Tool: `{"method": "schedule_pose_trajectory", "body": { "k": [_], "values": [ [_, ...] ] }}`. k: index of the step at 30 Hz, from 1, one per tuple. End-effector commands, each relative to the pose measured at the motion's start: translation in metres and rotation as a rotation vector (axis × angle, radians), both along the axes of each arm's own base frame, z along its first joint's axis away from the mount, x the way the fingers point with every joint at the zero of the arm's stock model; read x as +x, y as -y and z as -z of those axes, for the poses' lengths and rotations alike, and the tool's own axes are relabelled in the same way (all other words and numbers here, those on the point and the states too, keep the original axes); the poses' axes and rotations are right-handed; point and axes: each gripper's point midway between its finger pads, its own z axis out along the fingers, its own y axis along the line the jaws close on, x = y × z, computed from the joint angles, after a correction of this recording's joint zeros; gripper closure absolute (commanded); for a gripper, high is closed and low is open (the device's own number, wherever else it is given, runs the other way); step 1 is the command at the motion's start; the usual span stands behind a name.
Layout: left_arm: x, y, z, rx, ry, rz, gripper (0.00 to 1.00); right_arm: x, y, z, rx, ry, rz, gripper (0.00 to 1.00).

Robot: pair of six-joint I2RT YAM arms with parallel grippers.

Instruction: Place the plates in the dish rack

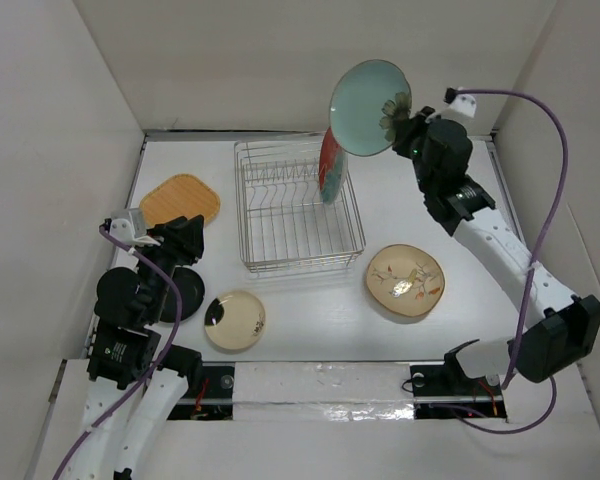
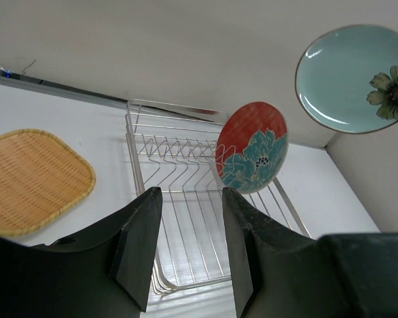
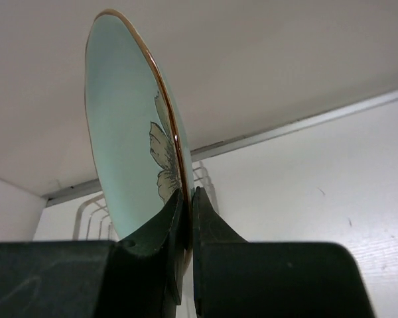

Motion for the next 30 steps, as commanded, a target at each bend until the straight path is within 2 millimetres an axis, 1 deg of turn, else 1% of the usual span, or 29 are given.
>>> {"method": "schedule_pose_trajectory", "body": {
  "k": [1,2,4,5,7,8,9,10,11,12,14,18,20,21,23,25,26,28,29,30],
  "values": [
    [-0.004,0.002,-0.012,-0.006,0.057,0.018,0.61,-0.009,-0.010,-0.054,-0.166,0.044,0.151,1.00],
    [-0.004,0.002,-0.013,-0.007,0.060,0.018,0.61,-0.008,-0.025,-0.059,-0.200,0.042,0.121,1.00],
    [-0.005,0.002,-0.014,-0.008,0.063,0.016,0.61,-0.005,-0.037,-0.061,-0.278,0.015,0.163,1.00],
    [-0.005,0.001,-0.014,-0.009,0.064,0.015,0.61,0.002,-0.058,-0.062,-0.310,0.001,0.150,1.00],
    [-0.006,0.001,-0.015,-0.008,0.067,0.013,0.61,0.006,-0.068,-0.062,-0.367,-0.026,0.186,1.00],
    [-0.006,0.000,-0.015,-0.009,0.067,0.010,0.61,0.011,-0.085,-0.061,-0.396,-0.038,0.183,1.00],
    [-0.007,0.000,-0.015,-0.011,0.069,0.010,0.61,0.010,-0.083,-0.059,-0.422,-0.056,0.249,1.00],
    [-0.007,0.000,-0.016,-0.011,0.071,0.010,0.61,0.009,-0.084,-0.058,-0.501,-0.075,0.284,1.00],
    [-0.007,0.001,-0.018,-0.012,0.076,0.014,0.61,0.015,-0.092,-0.054,-0.534,-0.089,0.306,1.00],
    [-0.008,0.001,-0.018,-0.012,0.079,0.019,0.61,0.015,-0.095,-0.052,-0.550,-0.100,0.324,1.00],
    [-0.008,0.001,-0.019,-0.015,0.082,0.019,0.61,0.020,-0.105,-0.044,-0.576,-0.113,0.316,1.00],
    [-0.009,0.001,-0.018,-0.015,0.080,0.016,0.61,0.025,-0.109,-0.033,-0.591,-0.132,0.322,1.00],
    [-0.010,0.001,-0.020,-0.016,0.085,0.018,0.61,0.026,-0.115,-0.023,-0.613,-0.150,0.320,1.00],
    [-0.010,0.001,-0.020,-0.015,0.085,0.021,0.61,0.026,-0.115,-0.018,-0.625,-0.159,0.327,1.00],
    [-0.010,0.002,-0.019,-0.014,0.082,0.024,0.61,0.029,-0.118,-0.002,-0.647,-0.184,0.322,1.00],
    [-0.009,0.002,-0.018,-0.012,0.081,0.025,0.61,0.031,-0.123,0.007,-0.635,-0.194,0.307,1.00],
    [-0.009,0.002,-0.018,-0.013,0.079,0.024,0.61,0.033,-0.125,0.016,-0.646,-0.209,0.296,1.00],
    [-0.009,0.002,-0.018,-0.013,0.079,0.025,0.61,0.036,-0.132,0.028,-0.634,-0.217,0.271,1.00],
    [-0.009,0.002,-0.018,-0.015,0.079,0.026,0.61,0.038,-0.135,0.038,-0.643,-0.232,0.264,1.00],
    [-0.009,0.002,-0.018,-0.014,0.079,0.022,0.61,0.042,-0.134,0.044,-0.643,-0.243,0.256,1.00]
  ]
}}
